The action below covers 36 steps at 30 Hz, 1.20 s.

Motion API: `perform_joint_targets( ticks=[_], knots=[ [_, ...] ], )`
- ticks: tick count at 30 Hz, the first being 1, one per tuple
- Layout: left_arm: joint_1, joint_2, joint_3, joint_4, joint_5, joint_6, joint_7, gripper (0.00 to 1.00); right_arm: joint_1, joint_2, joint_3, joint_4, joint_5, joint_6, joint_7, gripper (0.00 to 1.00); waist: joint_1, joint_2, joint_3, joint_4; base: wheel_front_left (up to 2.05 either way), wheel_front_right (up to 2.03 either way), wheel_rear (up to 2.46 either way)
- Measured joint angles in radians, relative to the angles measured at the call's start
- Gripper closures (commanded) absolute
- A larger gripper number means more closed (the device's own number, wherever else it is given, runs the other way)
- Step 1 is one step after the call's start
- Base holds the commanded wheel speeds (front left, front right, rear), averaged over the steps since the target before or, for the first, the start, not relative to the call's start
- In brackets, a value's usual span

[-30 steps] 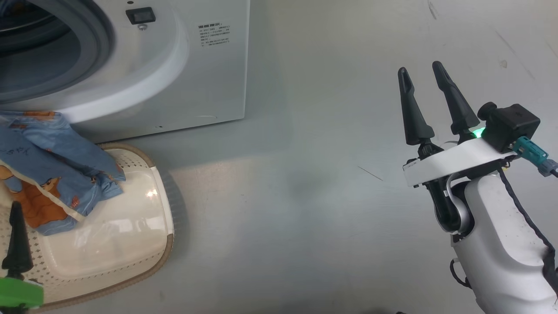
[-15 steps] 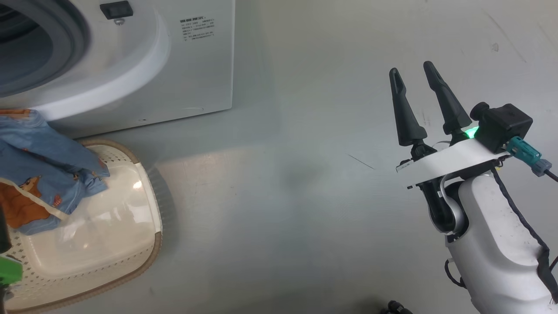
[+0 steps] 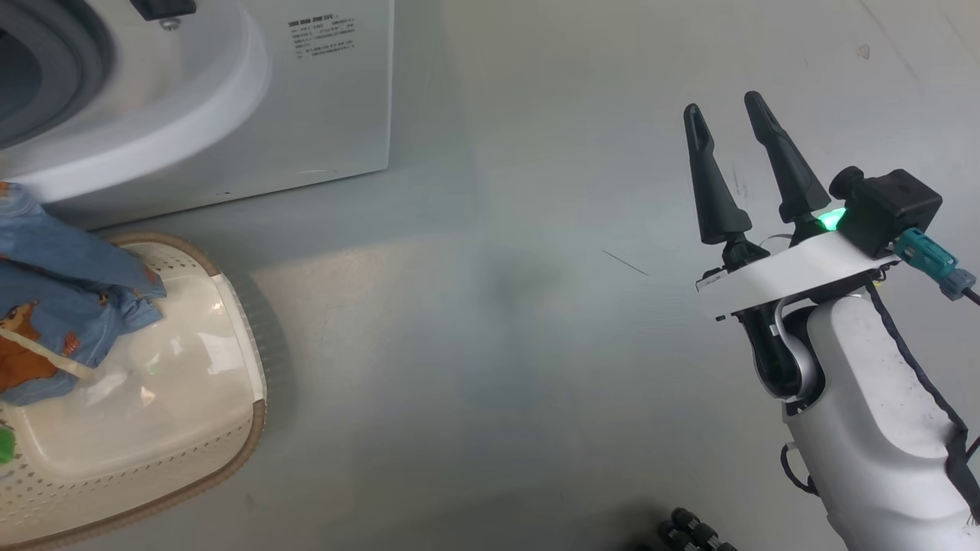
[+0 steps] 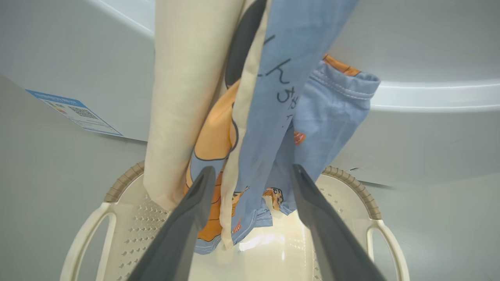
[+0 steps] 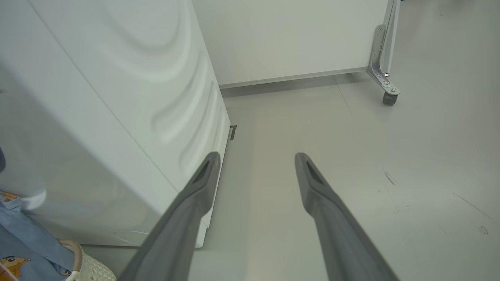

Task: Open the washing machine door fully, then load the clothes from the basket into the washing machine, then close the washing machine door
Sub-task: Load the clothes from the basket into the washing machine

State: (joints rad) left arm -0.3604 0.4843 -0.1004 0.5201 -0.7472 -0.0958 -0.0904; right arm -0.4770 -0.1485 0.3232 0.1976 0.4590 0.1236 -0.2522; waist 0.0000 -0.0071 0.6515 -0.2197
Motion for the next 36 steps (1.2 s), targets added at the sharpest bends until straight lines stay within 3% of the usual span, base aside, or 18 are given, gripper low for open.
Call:
perform_joint_targets(
  ticks=[17, 36],
  knots=[
    [-0.123, 0.056, -0.015, 0.143, 0.032, -0.011, 0.026, 0.00, -0.009, 0.019, 0.003, -0.003, 0.000, 0.000, 0.000, 0.00, 0.0000, 0.0000, 0.069, -0.027, 0.00, 0.00, 0.00],
    [-0.238, 0.057, -0.044, 0.230, 0.049, -0.017, 0.018, 0.00, -0.019, 0.016, -0.007, -0.006, -0.002, 0.000, 0.000, 0.00, 0.0000, 0.0000, 0.113, -0.039, 0.00, 0.00, 0.00]
  ],
)
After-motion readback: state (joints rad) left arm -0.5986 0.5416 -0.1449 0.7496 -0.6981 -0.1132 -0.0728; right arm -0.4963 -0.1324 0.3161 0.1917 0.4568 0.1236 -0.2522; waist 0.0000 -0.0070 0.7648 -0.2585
